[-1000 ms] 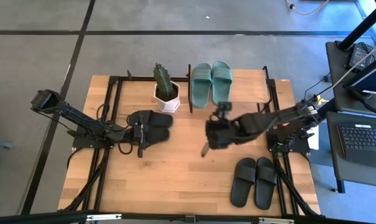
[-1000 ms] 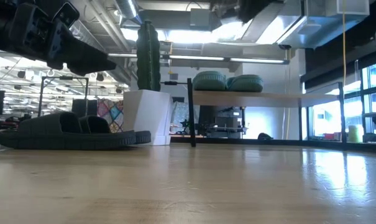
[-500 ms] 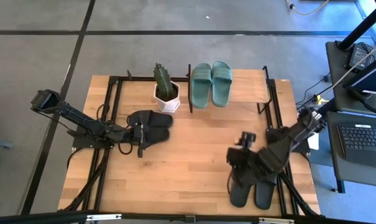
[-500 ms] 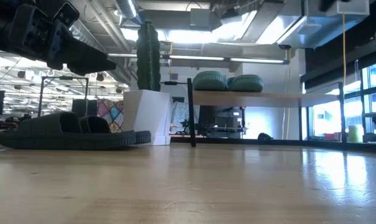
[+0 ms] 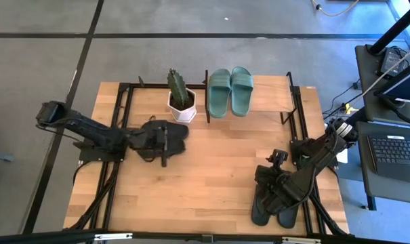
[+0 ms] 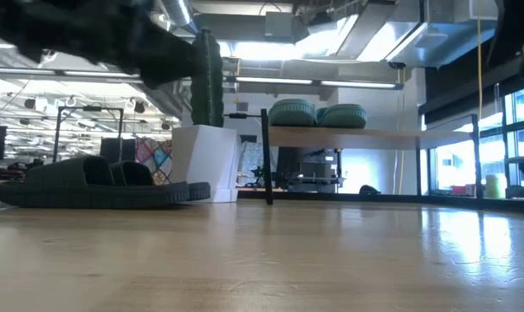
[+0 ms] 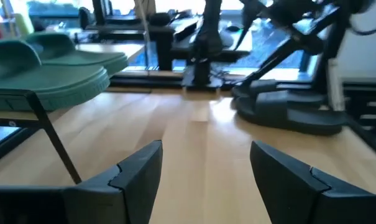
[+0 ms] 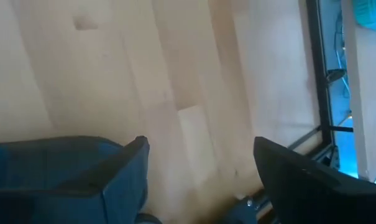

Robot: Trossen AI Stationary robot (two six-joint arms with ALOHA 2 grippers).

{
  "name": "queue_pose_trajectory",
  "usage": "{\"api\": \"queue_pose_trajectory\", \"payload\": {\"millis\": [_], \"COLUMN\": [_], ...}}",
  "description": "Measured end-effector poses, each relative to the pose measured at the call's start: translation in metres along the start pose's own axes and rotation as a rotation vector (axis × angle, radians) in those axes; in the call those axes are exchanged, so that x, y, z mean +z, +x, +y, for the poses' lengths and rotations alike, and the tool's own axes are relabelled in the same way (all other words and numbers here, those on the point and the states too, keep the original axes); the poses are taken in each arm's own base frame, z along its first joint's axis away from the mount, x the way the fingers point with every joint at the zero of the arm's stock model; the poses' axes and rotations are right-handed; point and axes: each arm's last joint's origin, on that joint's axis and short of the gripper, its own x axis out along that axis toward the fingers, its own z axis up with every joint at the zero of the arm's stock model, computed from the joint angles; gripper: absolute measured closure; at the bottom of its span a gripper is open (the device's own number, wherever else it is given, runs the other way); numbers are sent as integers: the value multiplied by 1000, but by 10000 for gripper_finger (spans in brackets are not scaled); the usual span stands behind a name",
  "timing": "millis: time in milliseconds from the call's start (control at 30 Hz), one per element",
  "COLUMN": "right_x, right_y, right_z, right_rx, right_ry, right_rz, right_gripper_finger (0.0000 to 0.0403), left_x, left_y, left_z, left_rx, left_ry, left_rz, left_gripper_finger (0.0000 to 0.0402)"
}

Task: Pick and place slides into the shelf
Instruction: Put the green slipper on the shelf

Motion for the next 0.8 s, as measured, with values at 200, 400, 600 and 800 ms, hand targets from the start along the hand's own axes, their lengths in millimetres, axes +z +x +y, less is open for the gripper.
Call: {"api": "queue_pose_trajectory", "payload": {"millis": [200,400,600,800], "right_x": [-2,-11,-19,-20], "right_y": [3,-5,-11,-12], "right_z": [0,4,7,8], "right_rx": [-12,-44,-33,-34], "right_ry": [-12,-85,-114,-145], "right_rz": [-1,-100,-123,-128], "right_gripper_finger": [114,114,114,114], "left_x": [19,32,51,55], "left_y": [58,101,113,114], "left_z": [8,22,28,34], "left_rx": [91,172,310,366], "left_ry": [8,-10,9,9], "left_rz": [65,155,189,188], "left_gripper_finger": [166,166,166,166]}}
